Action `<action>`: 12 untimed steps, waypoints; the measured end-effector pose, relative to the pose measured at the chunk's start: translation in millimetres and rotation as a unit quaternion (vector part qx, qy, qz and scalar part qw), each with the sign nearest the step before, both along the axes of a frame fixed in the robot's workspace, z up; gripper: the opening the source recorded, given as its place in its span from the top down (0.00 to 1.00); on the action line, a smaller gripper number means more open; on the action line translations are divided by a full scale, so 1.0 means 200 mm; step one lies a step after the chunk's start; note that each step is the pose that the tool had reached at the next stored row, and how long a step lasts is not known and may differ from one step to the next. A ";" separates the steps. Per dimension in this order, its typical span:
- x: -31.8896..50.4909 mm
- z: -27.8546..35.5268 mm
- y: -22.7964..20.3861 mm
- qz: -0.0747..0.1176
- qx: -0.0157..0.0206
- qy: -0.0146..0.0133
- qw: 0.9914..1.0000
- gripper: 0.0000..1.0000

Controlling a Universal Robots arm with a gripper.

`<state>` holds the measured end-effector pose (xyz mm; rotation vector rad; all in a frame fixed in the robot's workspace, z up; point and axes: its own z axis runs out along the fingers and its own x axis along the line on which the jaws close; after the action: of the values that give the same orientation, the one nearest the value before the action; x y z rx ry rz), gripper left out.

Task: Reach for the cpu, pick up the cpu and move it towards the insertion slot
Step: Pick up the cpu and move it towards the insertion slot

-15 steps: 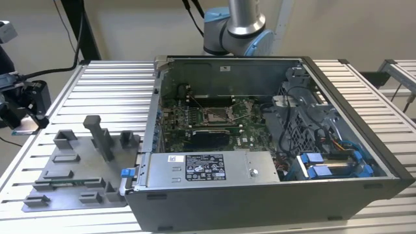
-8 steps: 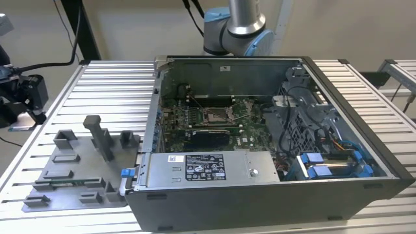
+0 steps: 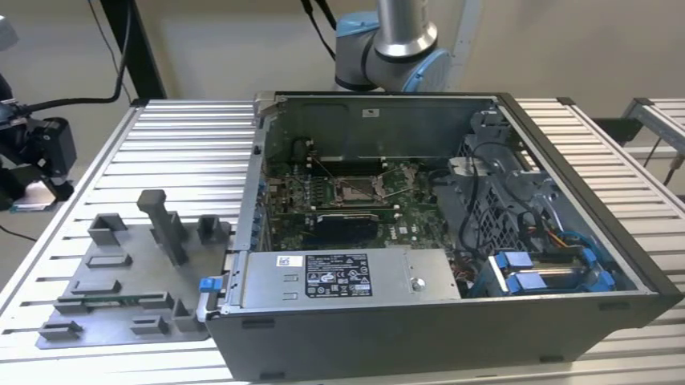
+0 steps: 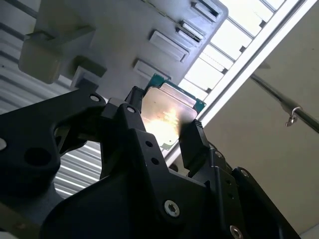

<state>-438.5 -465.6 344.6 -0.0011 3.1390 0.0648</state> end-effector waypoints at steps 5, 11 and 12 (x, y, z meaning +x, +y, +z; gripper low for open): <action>0.000 0.014 0.000 0.000 0.000 0.000 1.000 1.00; 0.000 0.031 0.000 0.000 0.000 0.000 1.000 1.00; 0.000 0.035 0.000 0.000 0.000 0.000 1.000 1.00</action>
<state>-438.6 -465.6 351.6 -0.0010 3.1390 0.0647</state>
